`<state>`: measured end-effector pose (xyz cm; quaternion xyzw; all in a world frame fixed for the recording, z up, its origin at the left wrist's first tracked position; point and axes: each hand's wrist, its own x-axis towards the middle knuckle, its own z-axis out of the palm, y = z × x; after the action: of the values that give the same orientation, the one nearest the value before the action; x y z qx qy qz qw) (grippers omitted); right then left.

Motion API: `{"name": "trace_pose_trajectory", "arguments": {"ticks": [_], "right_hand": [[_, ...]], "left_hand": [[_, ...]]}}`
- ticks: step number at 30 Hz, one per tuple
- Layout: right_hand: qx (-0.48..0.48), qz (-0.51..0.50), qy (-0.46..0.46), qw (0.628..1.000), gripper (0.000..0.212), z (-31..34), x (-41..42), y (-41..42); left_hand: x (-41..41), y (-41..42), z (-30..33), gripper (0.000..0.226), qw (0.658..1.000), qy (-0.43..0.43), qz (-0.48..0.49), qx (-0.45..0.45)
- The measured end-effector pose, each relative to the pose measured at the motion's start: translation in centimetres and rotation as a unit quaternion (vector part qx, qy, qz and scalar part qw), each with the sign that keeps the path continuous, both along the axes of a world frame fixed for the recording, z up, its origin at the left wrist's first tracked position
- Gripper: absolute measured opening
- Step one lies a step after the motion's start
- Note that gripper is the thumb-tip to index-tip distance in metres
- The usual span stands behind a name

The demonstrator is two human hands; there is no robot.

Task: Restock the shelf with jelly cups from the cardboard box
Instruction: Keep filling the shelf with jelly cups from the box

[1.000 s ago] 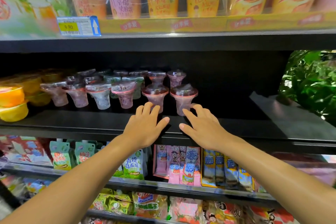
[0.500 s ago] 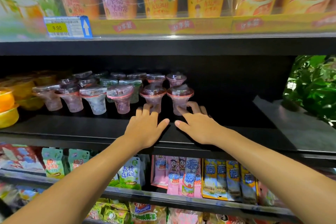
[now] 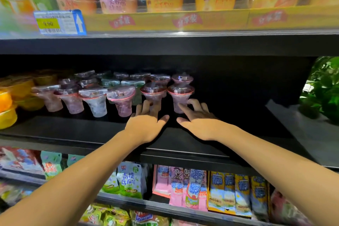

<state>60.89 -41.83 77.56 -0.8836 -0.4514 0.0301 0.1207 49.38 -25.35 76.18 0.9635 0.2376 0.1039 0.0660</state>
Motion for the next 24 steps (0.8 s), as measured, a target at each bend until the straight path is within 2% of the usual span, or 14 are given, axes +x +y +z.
{"name": "trace_pose_trajectory", "arguments": {"ticks": [8, 24], "right_hand": [[0.002, -0.014, -0.013, 1.000, 0.061, 0.2, 0.3, 1.2], [-0.002, -0.059, -0.042, 0.997, 0.061, 0.5, 0.7, 2.2]], "left_hand": [[0.8, 0.9, 0.2, 0.059, 0.999, -0.026, -0.008, -0.020], [2.3, 1.5, 0.2, 0.062, 0.999, -0.024, -0.024, -0.010]]}}
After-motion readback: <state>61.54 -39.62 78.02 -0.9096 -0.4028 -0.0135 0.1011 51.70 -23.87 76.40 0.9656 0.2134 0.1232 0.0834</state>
